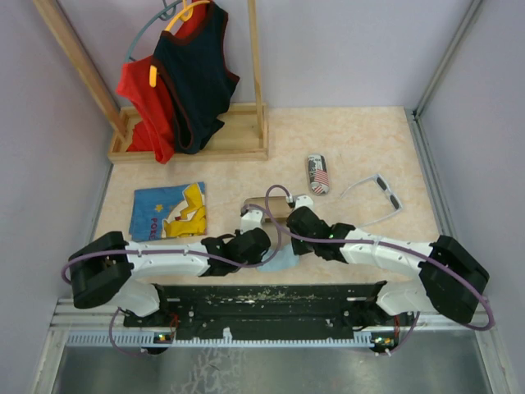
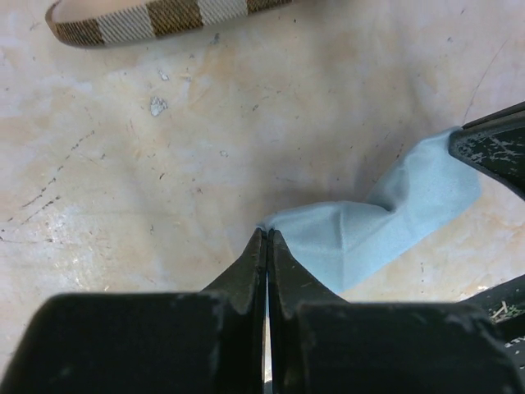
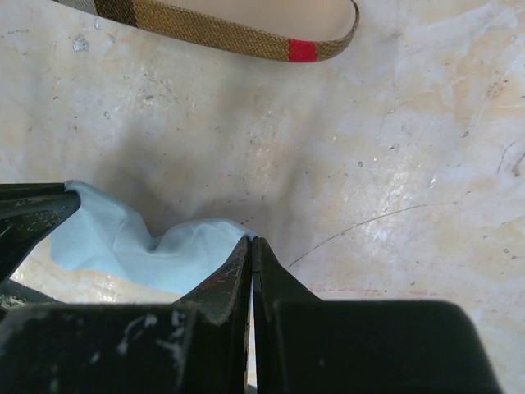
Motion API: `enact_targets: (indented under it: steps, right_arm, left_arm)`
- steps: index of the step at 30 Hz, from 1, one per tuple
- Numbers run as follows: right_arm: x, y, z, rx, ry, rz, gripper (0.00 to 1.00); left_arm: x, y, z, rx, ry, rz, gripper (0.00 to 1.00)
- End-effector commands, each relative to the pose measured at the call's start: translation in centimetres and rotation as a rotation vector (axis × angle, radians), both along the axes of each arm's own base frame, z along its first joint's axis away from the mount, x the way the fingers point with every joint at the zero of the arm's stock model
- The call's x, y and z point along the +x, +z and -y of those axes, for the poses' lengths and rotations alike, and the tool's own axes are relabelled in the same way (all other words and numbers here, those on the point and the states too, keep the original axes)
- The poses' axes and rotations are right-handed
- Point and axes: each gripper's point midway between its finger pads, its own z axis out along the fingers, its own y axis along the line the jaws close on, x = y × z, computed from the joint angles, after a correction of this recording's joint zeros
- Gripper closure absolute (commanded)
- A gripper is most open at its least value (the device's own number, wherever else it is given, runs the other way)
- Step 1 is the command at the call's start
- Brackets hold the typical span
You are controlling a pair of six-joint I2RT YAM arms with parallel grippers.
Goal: Organize the sunglasses
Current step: Pick up the glasses cleaning cloth from the center of the board.
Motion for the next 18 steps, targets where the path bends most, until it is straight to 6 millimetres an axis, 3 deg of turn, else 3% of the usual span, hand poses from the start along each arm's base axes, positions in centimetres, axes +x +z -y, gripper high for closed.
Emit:
enact_targets:
  steps: [1, 11, 18]
  right_arm:
    - [1.6, 3.0, -0.7, 0.044, -0.035, 0.098, 1.0]
    - [4.0, 5.9, -0.4, 0.079, -0.084, 0.179, 1.0]
    - [6.2, 7.6, -1.2, 0.096, -0.06, 0.187, 1.0]
  left_arm:
    - [1.4, 2.9, 1.1, -0.059, 0.024, 0.073, 0.99]
    - [4.1, 6.0, 1.4, -0.106, 0.06, 0.154, 0.99]
    - [6.5, 8.0, 1.2, -0.117, 0.07, 0.204, 0.99]
